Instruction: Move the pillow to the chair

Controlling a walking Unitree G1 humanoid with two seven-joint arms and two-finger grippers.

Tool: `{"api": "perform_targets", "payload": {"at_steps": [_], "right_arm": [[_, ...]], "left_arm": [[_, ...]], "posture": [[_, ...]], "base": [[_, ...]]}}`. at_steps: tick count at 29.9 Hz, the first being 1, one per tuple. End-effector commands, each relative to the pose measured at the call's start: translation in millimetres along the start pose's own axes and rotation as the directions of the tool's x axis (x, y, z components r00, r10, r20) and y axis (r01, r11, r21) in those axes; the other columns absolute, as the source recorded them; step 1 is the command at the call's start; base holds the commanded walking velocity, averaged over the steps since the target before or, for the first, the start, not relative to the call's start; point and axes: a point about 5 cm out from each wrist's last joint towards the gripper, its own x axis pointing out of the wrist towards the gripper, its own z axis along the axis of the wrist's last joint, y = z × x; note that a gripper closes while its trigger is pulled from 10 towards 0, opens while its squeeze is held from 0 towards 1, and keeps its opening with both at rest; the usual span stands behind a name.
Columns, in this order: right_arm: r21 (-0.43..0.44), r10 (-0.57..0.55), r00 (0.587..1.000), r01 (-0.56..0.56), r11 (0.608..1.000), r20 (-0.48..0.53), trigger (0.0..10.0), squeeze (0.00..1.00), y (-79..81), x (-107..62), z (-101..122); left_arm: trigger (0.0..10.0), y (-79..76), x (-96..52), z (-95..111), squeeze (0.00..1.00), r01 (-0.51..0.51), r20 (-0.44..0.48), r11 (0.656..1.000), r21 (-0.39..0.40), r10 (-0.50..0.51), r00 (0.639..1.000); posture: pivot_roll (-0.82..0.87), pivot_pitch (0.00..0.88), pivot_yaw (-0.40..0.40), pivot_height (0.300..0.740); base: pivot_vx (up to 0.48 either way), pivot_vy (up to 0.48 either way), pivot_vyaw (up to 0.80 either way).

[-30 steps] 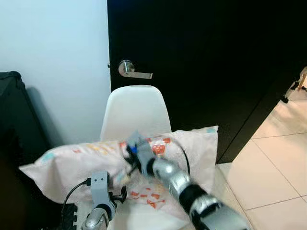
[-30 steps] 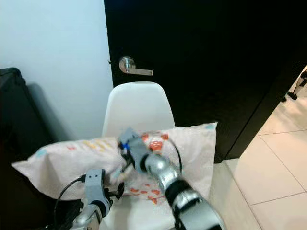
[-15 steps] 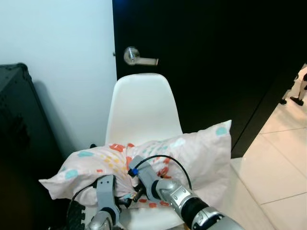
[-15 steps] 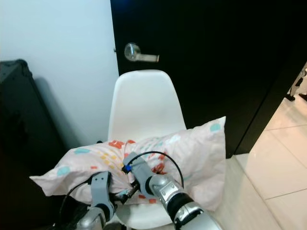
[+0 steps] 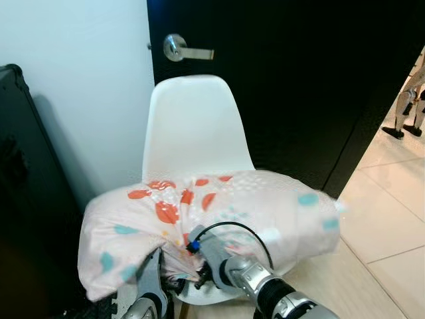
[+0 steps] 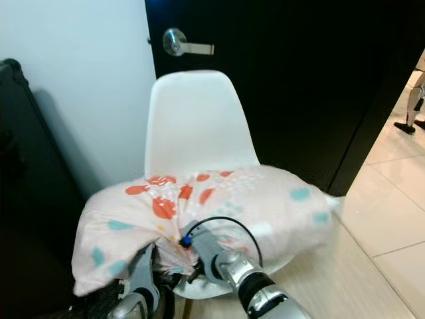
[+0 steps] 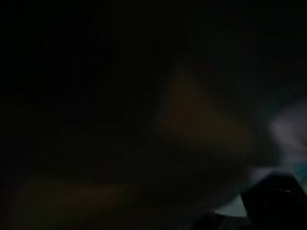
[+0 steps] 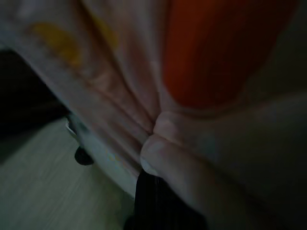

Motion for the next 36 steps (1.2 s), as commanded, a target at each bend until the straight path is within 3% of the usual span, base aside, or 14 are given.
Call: {"api": "perform_targets", "payload": {"at_steps": [1, 6, 7, 11, 19, 20, 21, 22, 24, 25, 29, 30, 32, 36], "right_arm": [[-0.006, -0.099, 0.982, 0.099, 0.995, -0.164, 10.0, 0.0, -15.4, -6.1, -38.8], [-0.023, -0.159, 0.981, 0.157, 0.987, -0.114, 10.0, 0.0, -19.0, -6.2, -34.2], [-0.081, -0.186, 0.982, 0.185, 0.979, -0.006, 10.0, 0.0, -16.0, -3.3, -14.8], [-0.072, -0.2, 0.967, 0.214, 0.974, 0.158, 10.0, 0.0, -6.1, -0.3, 21.0], [-0.02, -0.149, 0.952, 0.16, 0.987, 0.267, 10.0, 0.0, 0.3, -2.8, 51.6], [-0.012, -0.129, 0.954, 0.137, 0.99, 0.27, 10.0, 0.26, -3.0, -4.8, 50.4], [-0.008, -0.118, 0.955, 0.125, 0.992, 0.274, 10.0, 0.26, -5.5, -6.2, 49.3], [0.003, -0.077, 0.959, 0.079, 0.997, 0.273, 10.0, 0.83, -12.5, -10.4, 44.1], [0.009, -0.05, 0.96, 0.05, 0.999, 0.276, 10.0, 0.83, -17.3, -13.3, 40.5], [0.0, -0.005, 0.963, 0.005, 1.0, 0.27, 10.0, 1.0, -23.1, -17.8, 35.0], [-0.098, 0.146, 0.961, -0.126, 0.987, 0.237, 10.0, 1.0, -37.2, -33.9, 19.0], [-0.188, 0.26, 0.932, -0.217, 0.958, 0.254, 10.0, 1.0, -45.4, -52.9, 14.0], [-0.216, 0.318, 0.908, -0.264, 0.94, 0.273, 10.0, 1.0, -48.4, -64.3, 13.6], [-0.274, 0.491, 0.771, -0.411, 0.87, 0.406, 10.0, 1.0, -50.8, -108.7, 25.9]], "left_arm": [[10.0, 3.2, 3.4, 14.3, 0.0, -0.013, 0.06, 1.0, 0.0, 0.013, 0.998], [10.0, 3.2, 3.3, 13.8, 0.0, -0.014, 0.059, 1.0, -0.001, 0.014, 0.998], [10.0, 3.0, 3.4, 13.8, 0.0, -0.011, 0.057, 1.0, 0.001, 0.011, 0.998], [10.0, 3.0, 3.9, 14.7, 0.0, -0.01, 0.056, 1.0, 0.004, 0.01, 0.998], [10.0, 2.4, 5.7, 19.0, 0.0, -0.01, 0.07, 1.0, 0.001, 0.01, 0.998], [10.0, 2.1, 6.0, 20.0, 0.0, -0.008, 0.074, 1.0, -0.002, 0.008, 0.997], [10.0, 1.5, 6.4, 20.8, 0.0, -0.007, 0.076, 1.0, -0.003, 0.007, 0.997], [10.0, 1.0, 6.8, 21.6, 0.0, -0.005, 0.078, 1.0, -0.005, 0.005, 0.997], [10.0, 0.7, 7.1, 22.1, 0.0, -0.003, 0.079, 1.0, -0.006, 0.004, 0.997], [10.0, 0.7, 7.2, 22.3, 0.0, -0.003, 0.079, 1.0, -0.006, 0.004, 0.997], [10.0, 1.8, 7.4, 22.8, 0.0, -0.005, 0.078, 1.0, -0.007, 0.006, 0.997], [10.0, 2.2, 7.5, 23.2, 0.0, -0.005, 0.078, 1.0, -0.007, 0.006, 0.997], [10.0, 2.4, 7.6, 23.3, 0.0, -0.005, 0.078, 1.0, -0.006, 0.006, 0.997], [10.0, 2.5, 8.0, 24.1, 0.0, -0.001, 0.078, 1.0, -0.003, 0.002, 0.997]], "posture": [[0.16, 0.022, -0.09, 0.528], [0.16, 0.02, -0.087, 0.524], [0.16, 0.019, -0.087, 0.524], [0.17, 0.012, -0.083, 0.524], [0.17, 0.003, -0.086, 0.524], [0.17, 0.002, -0.087, 0.524], [0.17, 0.0, -0.088, 0.524], [0.16, 0.0, -0.089, 0.524], [0.16, 0.0, -0.089, 0.524], [0.16, 0.0, -0.088, 0.524], [0.15, 0.0, -0.084, 0.524], [0.15, 0.0, -0.081, 0.524], [0.15, 0.0, -0.08, 0.524], [0.15, 0.0, -0.077, 0.524]], "base": [[0.0, 0.0, 0.0], [0.0, 0.0, 0.0], [0.0, 0.0, 0.0], [0.0, 0.0, 0.0], [0.0, 0.0, 0.0], [0.0, 0.0, 0.0], [0.0, 0.0, 0.0], [0.0, 0.0, 0.0], [0.0, 0.0, 0.0], [0.0, 0.0, 0.0], [0.0, 0.0, 0.0], [0.0, 0.0, 0.0], [0.0, 0.0, 0.0], [0.0, 0.0, 0.0]]}}
